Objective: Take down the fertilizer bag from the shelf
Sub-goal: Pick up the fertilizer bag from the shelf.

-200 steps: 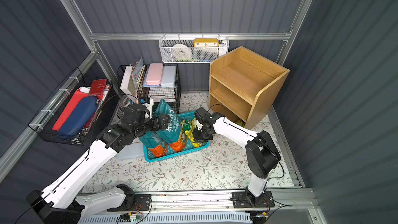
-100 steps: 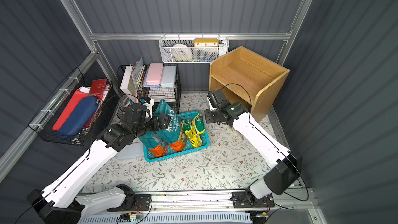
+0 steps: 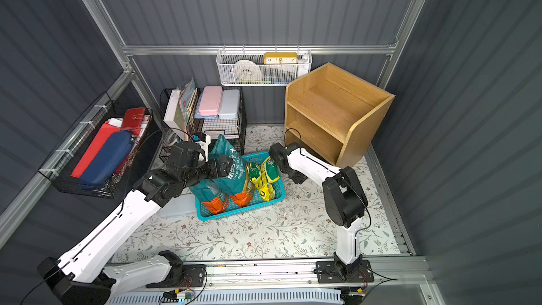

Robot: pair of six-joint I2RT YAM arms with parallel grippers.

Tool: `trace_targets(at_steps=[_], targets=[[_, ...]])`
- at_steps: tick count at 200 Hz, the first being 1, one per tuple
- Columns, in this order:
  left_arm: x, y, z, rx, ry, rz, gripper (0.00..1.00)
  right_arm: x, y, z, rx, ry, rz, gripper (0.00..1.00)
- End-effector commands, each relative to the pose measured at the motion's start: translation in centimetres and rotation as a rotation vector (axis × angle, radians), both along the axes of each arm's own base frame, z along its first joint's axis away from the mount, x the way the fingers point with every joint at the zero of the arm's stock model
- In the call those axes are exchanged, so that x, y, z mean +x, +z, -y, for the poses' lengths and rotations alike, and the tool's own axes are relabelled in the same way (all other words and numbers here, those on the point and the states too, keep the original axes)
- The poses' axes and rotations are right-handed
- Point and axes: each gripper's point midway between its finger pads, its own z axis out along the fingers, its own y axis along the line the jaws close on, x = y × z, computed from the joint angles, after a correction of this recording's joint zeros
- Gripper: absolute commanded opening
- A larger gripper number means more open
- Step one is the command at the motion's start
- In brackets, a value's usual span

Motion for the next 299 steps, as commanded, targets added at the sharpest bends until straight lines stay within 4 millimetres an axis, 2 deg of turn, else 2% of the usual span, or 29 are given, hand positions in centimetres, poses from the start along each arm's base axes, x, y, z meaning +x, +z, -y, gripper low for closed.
trace_targets(at_steps=[1, 18, 51, 84, 135, 147, 156, 175, 182, 200, 220, 243, 283, 299], targets=[[0.0, 0.5, 0.4, 0.001, -0.022, 0.005, 0.99, 1.7, 0.4, 1.2, -0.180, 0.075, 0.027, 0.53], [-0.2, 0.6, 0.2, 0.002, -0.020, 0.007, 1.00, 2.2, -0.7, 2.5, -0.253, 0.071, 0.001, 0.54], [-0.7, 0.5, -0.2, 0.003, -0.017, 0.009, 1.00, 2.1, -2.8, 4.0, -0.254, 0.036, -0.027, 0.57], [-0.7, 0.5, -0.4, 0.012, -0.015, 0.012, 0.99, 1.6, -4.1, 7.2, -0.258, -0.037, -0.021, 0.62], [-0.3, 0.6, 0.0, 0.009, -0.019, 0.010, 1.00, 1.5, -5.9, 9.1, -0.248, -0.092, -0.030, 0.62], [-0.3, 0.7, 0.1, 0.009, -0.020, 0.010, 0.99, 1.6, -6.1, 9.3, -0.246, -0.101, -0.025, 0.59], [-0.3, 0.7, 0.0, 0.009, -0.019, 0.012, 0.99, 1.7, -6.1, 9.4, -0.238, -0.107, -0.016, 0.52], [-0.3, 0.8, -0.1, 0.008, -0.015, 0.015, 0.99, 2.0, -5.9, 9.3, -0.230, -0.112, 0.001, 0.25], [-0.4, 0.8, -0.1, 0.008, -0.014, 0.016, 0.99, 2.1, -5.8, 9.2, -0.217, -0.114, 0.013, 0.15], [-0.4, 0.8, -0.2, 0.006, -0.009, 0.017, 1.00, 2.2, -5.3, 8.9, -0.179, -0.124, 0.030, 0.00], [-0.3, 0.6, -0.1, 0.005, -0.007, 0.018, 0.99, 2.1, -4.2, 7.6, -0.105, -0.132, 0.051, 0.00], [0.0, 0.5, 0.0, 0.006, -0.008, 0.017, 0.99, 1.6, -2.1, 5.2, 0.047, -0.154, 0.086, 0.00], [0.1, 0.4, 0.1, 0.005, -0.008, 0.014, 0.99, -0.4, 1.6, 0.2, 0.457, -0.223, 0.103, 0.00], [0.1, 0.4, 0.2, 0.005, -0.010, 0.011, 0.99, -1.0, 3.8, -2.1, 0.646, -0.230, 0.119, 0.00]])
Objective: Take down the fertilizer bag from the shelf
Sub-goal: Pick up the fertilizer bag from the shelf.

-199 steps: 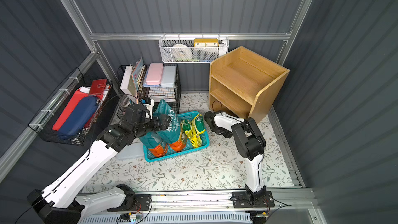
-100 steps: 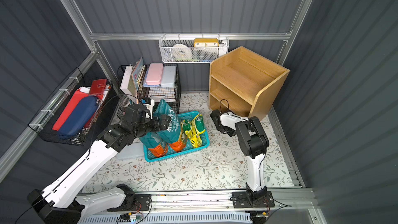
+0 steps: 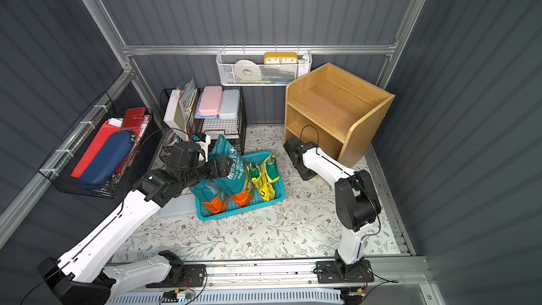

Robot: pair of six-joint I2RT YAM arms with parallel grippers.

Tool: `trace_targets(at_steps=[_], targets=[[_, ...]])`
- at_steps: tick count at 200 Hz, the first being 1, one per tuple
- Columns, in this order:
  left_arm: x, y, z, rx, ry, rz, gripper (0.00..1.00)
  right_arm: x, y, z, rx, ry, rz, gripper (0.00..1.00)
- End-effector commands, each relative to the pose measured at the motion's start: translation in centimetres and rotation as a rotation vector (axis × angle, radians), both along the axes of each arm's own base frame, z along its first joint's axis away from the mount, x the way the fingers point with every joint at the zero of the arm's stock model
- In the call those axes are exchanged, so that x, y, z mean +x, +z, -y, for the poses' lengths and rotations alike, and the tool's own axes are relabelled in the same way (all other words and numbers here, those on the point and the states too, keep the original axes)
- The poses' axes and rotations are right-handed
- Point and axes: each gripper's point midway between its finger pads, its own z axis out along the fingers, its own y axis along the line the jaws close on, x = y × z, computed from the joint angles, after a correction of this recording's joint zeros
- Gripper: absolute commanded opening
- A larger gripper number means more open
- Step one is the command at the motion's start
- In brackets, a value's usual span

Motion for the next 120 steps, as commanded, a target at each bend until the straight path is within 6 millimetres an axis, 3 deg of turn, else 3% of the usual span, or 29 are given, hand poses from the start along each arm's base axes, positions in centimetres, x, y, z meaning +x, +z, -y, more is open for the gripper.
trace_targets(at_steps=[1, 79, 99, 120], targets=[[0.2, 0.3, 0.3, 0.005, -0.011, 0.010, 0.99, -1.2, 3.4, -4.1, 0.335, -0.048, 0.044, 0.00], [0.0, 0.3, 0.3, 0.003, -0.015, 0.008, 0.99, -2.6, 17.4, -11.2, 0.911, 0.106, 0.260, 0.00], [-0.1, 0.2, 0.2, 0.002, -0.014, 0.007, 1.00, -3.9, 19.8, -13.8, 1.075, 0.177, 0.218, 0.00], [-0.1, 0.3, 0.2, 0.002, -0.014, 0.008, 0.99, -5.4, 20.7, -16.5, 1.194, 0.233, 0.125, 0.00]])
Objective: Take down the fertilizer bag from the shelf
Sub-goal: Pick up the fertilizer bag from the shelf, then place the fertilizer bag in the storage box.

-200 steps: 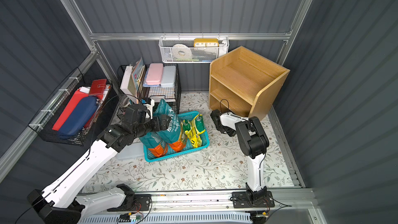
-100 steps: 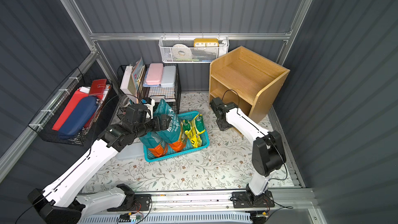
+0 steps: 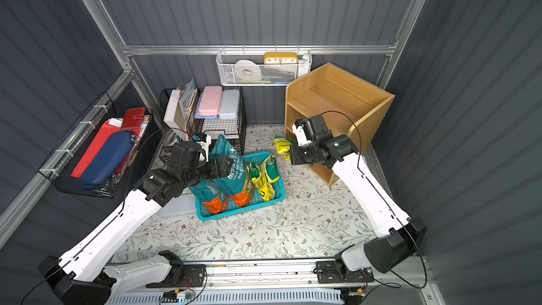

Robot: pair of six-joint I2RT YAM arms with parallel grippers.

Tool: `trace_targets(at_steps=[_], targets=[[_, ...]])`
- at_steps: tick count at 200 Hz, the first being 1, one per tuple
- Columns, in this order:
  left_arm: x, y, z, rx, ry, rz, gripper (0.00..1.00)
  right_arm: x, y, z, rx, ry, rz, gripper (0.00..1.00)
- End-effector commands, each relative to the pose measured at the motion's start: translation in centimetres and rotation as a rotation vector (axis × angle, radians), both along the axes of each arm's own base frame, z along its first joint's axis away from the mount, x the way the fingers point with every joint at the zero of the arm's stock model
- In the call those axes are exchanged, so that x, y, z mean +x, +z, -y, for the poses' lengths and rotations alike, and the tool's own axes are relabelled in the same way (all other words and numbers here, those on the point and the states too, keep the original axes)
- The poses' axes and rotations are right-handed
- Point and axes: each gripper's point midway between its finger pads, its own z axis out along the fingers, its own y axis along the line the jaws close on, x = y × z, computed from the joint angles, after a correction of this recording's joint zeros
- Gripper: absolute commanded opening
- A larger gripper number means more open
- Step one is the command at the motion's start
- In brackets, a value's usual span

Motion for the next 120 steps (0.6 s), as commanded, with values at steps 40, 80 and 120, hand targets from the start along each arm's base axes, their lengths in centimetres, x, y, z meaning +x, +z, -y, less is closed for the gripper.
trace_targets(at_steps=[40, 80, 120], targets=[[-0.3, 0.3, 0.0, 0.000, -0.013, 0.009, 0.99, -5.6, 2.5, -9.3, 0.294, 0.357, -0.172, 0.00], [-0.3, -0.1, 0.0, -0.001, -0.008, 0.002, 0.99, -7.8, 0.5, -11.3, 0.345, 0.437, -0.330, 0.00], [-0.2, 0.0, 0.0, -0.005, -0.003, 0.008, 0.99, -6.9, 0.0, -14.8, 0.516, 0.439, -0.289, 0.00]])
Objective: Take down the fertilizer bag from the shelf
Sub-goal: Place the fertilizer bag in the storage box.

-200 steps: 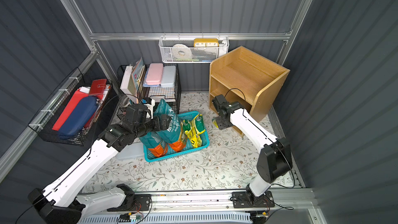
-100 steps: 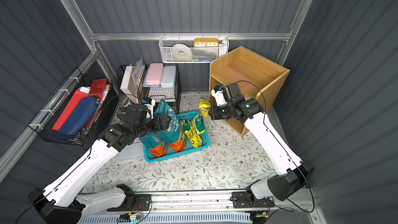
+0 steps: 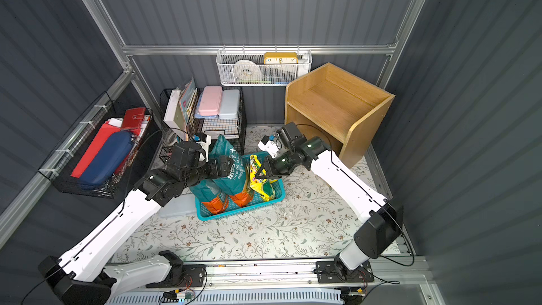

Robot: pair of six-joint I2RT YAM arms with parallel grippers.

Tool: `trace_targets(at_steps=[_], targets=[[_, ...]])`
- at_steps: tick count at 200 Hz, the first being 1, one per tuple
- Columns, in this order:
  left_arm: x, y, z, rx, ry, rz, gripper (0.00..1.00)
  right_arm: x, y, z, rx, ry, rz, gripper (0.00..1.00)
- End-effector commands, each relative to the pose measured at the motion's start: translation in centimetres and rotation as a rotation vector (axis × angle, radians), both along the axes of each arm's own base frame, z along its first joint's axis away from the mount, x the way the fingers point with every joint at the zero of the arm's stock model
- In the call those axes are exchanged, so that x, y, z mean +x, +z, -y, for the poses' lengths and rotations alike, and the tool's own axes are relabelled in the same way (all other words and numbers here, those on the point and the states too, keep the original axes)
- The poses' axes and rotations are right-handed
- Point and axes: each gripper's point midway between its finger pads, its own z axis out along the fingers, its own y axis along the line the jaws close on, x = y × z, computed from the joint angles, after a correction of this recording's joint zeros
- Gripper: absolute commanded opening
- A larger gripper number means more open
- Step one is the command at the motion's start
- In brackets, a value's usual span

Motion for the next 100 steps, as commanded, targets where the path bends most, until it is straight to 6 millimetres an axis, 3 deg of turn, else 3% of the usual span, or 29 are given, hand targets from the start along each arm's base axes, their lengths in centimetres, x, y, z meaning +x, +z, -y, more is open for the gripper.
trace_targets(at_steps=[1, 17, 42, 60, 83, 100], targets=[[-0.2, 0.0, 0.0, -0.006, -0.003, 0.008, 0.99, 0.6, 3.2, -3.3, 0.214, 0.019, 0.076, 0.00], [-0.3, 0.1, 0.0, -0.004, -0.004, 0.006, 0.99, 0.9, 2.5, -4.4, 0.261, 0.019, 0.053, 0.00], [-0.6, 0.0, -0.3, 0.000, 0.000, 0.005, 0.99, 1.4, -0.9, -4.7, 0.211, 0.014, 0.004, 0.00], [-0.8, 0.0, -0.5, -0.003, 0.003, 0.010, 1.00, 2.5, -5.1, -3.8, 0.090, -0.032, 0.030, 0.00], [-1.1, -0.1, -0.7, -0.006, 0.007, 0.010, 0.99, 3.7, -11.1, -1.2, -0.147, -0.101, 0.059, 0.00], [-1.2, -0.1, -0.8, -0.006, 0.008, 0.010, 0.99, 4.2, -14.3, 0.6, -0.294, -0.139, 0.090, 0.00]])
